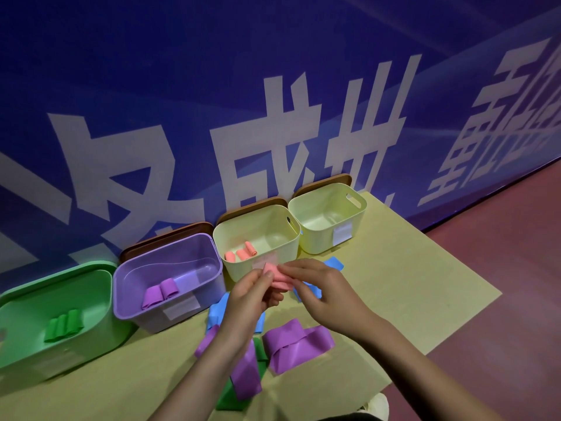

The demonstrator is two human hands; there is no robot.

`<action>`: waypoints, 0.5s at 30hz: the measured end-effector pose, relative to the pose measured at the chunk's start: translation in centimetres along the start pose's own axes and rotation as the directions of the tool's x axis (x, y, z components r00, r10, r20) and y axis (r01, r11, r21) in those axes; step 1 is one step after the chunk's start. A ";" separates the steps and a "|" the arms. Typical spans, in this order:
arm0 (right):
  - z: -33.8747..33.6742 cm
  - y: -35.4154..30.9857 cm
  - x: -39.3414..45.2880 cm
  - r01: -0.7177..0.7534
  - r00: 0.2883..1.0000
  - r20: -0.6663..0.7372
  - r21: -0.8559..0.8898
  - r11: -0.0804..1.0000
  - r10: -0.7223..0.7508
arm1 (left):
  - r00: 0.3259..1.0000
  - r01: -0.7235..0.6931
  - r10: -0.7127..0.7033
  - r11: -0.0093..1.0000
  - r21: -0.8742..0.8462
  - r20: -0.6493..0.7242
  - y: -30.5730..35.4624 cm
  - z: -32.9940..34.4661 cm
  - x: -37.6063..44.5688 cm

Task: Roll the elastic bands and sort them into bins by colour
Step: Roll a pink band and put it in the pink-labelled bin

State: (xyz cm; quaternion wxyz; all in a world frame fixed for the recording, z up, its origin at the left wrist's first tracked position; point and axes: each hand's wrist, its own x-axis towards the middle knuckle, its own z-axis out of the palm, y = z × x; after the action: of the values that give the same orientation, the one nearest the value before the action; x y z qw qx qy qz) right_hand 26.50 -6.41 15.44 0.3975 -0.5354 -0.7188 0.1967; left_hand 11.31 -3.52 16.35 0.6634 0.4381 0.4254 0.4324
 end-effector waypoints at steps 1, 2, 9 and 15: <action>-0.1 0.0 -0.1 -0.043 0.999 -0.014 0.068 0.997 0.044 | 1.000 -0.001 0.001 1.000 0.006 0.010 0.0 -0.1 0.0; -0.1 0.0 -0.1 -0.092 0.994 -0.037 0.141 0.986 0.098 | 1.000 -0.007 0.006 1.000 0.024 0.025 0.0 -0.1 -0.1; 0.2 0.0 -0.1 -0.369 0.910 -0.006 0.445 0.816 0.415 | 0.999 -0.043 0.039 0.986 0.160 0.028 -0.6 -0.2 0.1; 1.2 -0.2 -0.2 -0.169 0.965 -0.169 0.187 0.968 0.201 | 0.996 0.006 -0.001 0.998 0.058 -0.092 -1.3 0.3 0.3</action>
State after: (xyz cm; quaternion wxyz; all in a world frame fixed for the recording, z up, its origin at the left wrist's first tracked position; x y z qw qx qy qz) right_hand 25.44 -6.43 14.76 0.4876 -0.5802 -0.6055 0.2429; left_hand 11.97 -3.63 15.17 0.6310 0.4361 0.4684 0.4384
